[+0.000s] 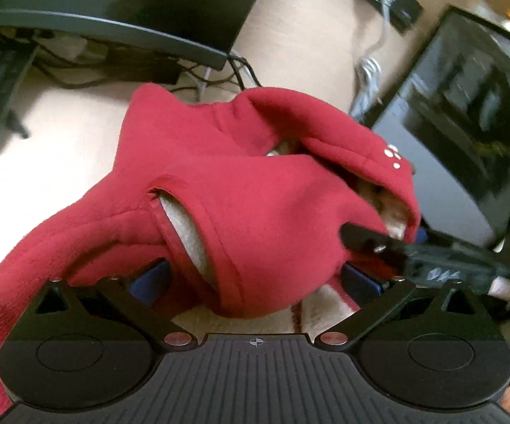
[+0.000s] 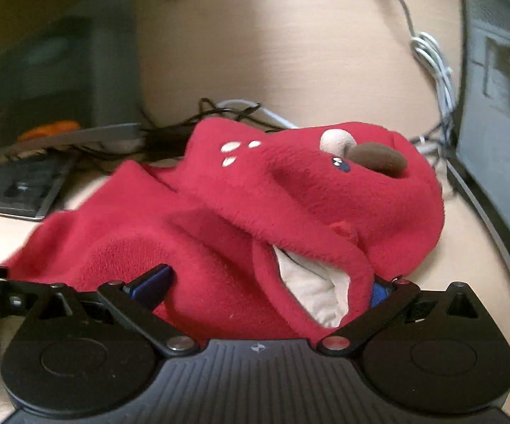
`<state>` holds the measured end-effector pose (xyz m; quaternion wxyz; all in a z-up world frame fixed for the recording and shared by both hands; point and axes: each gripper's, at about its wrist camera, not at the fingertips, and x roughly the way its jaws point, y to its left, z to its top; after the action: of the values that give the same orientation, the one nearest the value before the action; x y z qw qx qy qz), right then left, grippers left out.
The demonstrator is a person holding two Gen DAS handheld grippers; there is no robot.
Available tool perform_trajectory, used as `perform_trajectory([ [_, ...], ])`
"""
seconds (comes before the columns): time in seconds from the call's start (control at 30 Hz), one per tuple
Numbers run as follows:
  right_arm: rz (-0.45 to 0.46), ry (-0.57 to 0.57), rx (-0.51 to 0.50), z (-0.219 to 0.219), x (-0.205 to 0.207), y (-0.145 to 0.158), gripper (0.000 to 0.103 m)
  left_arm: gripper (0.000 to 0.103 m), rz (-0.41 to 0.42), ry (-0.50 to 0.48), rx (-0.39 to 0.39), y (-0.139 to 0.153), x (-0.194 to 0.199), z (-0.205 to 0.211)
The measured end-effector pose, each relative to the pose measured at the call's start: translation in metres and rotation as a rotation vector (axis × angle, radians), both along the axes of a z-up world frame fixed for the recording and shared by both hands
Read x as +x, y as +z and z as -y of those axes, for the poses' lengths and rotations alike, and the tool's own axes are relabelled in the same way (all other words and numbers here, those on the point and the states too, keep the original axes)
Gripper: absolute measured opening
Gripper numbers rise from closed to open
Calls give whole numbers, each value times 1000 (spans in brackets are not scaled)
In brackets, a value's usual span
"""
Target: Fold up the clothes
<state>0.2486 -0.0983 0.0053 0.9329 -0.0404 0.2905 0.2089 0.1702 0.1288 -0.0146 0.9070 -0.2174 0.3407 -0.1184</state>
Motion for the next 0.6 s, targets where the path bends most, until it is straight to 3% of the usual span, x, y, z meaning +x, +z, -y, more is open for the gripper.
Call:
perform_trajectory([
  [0.17, -20, 29, -90, 7, 50, 9, 103, 103, 8, 94, -29, 1, 39, 23],
  [0.3, -5, 66, -61, 38, -17, 41, 103, 103, 53, -21, 8, 32, 0, 26],
  [0.37, 62, 80, -91, 61, -77, 53, 103, 103, 117, -59, 137, 53, -43, 28],
  [0.47, 178, 94, -218, 77, -160, 54, 103, 103, 190, -79, 426, 68, -111, 33],
  [0.53, 226, 120, -315, 80, -211, 40, 103, 103, 202, -111, 609, 67, -141, 40],
  [0.6, 241, 111, -381, 75, -243, 24, 103, 103, 176, -135, 739, 58, -158, 46],
])
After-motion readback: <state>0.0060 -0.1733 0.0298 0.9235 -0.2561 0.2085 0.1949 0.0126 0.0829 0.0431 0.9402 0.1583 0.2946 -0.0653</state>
